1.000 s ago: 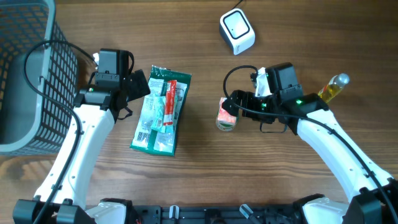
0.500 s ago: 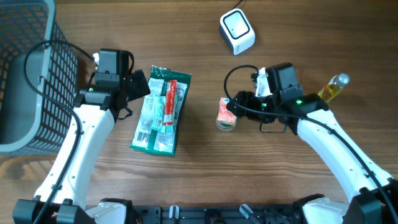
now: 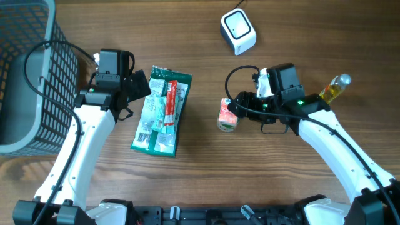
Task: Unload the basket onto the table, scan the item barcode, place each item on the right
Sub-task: 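Grasp the Kleenex pack with the right gripper and lift it off the container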
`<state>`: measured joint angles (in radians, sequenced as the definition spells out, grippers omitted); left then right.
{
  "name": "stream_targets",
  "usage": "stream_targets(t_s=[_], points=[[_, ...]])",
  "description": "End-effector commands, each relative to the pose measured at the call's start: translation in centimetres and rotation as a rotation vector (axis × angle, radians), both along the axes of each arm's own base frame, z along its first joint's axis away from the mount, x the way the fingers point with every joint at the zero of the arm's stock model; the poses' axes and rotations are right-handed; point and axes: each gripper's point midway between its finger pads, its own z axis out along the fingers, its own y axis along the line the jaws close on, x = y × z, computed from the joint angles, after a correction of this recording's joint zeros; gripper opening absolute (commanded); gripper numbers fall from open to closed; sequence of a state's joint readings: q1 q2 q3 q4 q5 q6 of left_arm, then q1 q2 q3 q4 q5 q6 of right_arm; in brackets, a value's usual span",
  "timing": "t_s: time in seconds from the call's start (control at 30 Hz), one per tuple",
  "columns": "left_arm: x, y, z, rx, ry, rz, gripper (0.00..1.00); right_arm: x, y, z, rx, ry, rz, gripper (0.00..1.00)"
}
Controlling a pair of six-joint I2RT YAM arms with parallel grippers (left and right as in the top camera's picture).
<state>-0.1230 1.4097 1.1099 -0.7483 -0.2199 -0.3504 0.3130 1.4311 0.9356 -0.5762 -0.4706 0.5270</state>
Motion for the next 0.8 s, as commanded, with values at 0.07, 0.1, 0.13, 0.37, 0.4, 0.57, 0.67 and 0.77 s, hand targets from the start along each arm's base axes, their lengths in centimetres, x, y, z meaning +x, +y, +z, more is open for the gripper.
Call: stream_targets(t_s=[0.07, 0.1, 0.13, 0.37, 0.4, 0.57, 0.67, 0.77], points=[[0.2, 0.31, 0.24, 0.011, -0.007, 0.008, 1.0, -0.42, -0.04, -0.66, -0.007, 0.02, -0.004, 0.65], [0.2, 0.31, 0.24, 0.011, -0.007, 0.008, 1.0, -0.44, -0.04, -0.67, -0.008, 0.021, -0.003, 0.65], [0.2, 0.32, 0.24, 0.011, -0.007, 0.008, 1.0, -0.45, -0.04, -0.67, -0.007, 0.022, -0.004, 0.65], [0.2, 0.31, 0.24, 0.011, -0.007, 0.008, 1.0, -0.51, 0.05, -0.62, -0.002, 0.024, 0.0, 0.65], [0.2, 0.31, 0.24, 0.011, -0.007, 0.008, 1.0, -0.5, 0.05, -0.62, -0.002, 0.023, 0.0, 0.65], [0.2, 0.31, 0.24, 0.011, -0.007, 0.008, 1.0, -0.52, 0.05, -0.63, -0.002, 0.024, 0.0, 0.64], [0.2, 0.31, 0.24, 0.011, -0.007, 0.008, 1.0, -0.58, 0.03, -0.66, -0.003, 0.027, 0.0, 0.64], [0.2, 0.31, 0.24, 0.011, -0.007, 0.008, 1.0, -0.67, 0.01, -0.7, -0.004, 0.031, 0.0, 0.63]])
